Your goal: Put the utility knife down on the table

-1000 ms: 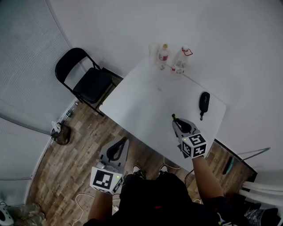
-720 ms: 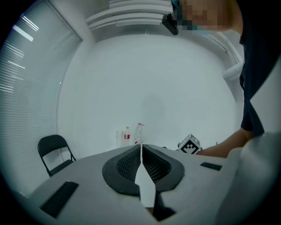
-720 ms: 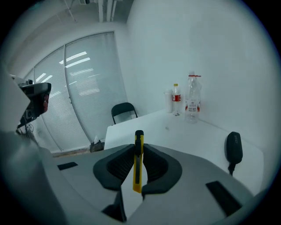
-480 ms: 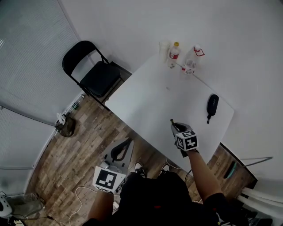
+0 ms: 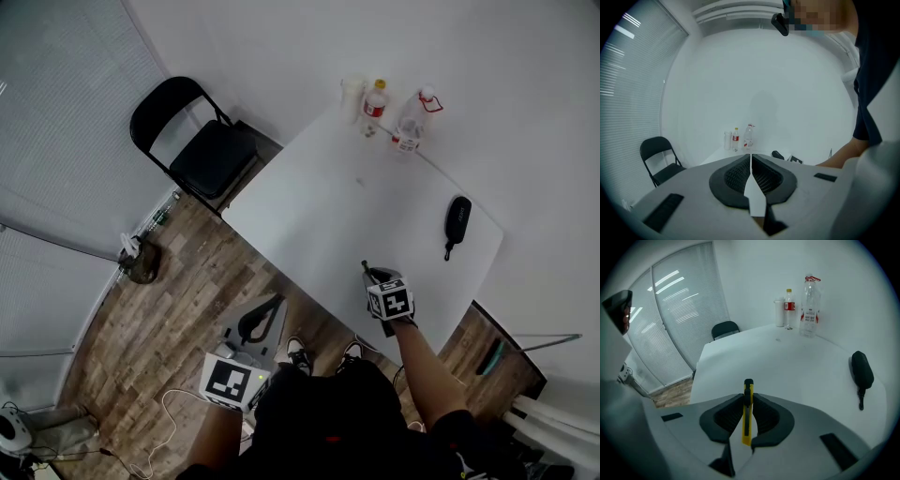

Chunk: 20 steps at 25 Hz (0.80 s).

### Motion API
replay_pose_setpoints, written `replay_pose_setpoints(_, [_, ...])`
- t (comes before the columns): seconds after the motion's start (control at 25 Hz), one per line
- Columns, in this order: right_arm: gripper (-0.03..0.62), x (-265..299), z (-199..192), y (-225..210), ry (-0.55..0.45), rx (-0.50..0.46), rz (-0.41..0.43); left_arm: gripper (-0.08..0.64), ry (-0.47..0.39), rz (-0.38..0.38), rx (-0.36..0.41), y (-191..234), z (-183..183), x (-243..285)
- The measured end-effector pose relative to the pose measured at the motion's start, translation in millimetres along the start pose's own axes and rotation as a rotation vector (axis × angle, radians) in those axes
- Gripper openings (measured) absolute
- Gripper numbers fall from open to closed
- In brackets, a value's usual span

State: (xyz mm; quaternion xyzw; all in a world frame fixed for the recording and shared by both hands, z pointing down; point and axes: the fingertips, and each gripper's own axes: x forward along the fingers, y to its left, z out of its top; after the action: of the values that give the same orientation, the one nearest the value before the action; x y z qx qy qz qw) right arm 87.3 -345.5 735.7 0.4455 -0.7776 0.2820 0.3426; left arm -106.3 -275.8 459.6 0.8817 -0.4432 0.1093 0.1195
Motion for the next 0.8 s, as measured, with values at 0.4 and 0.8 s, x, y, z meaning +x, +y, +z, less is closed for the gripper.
replay_pose_setpoints(0.4, [0.075,13,-25,-2,0.077,-0.005,0.011,0.031,0.014,0.001,0.018,-5,-5,4])
replay_pose_setpoints(0.8, [0.087,5,-19,-3,0.028,-0.012,-0.007,0.031,0.011,0.036,0.025,1,-6,-7])
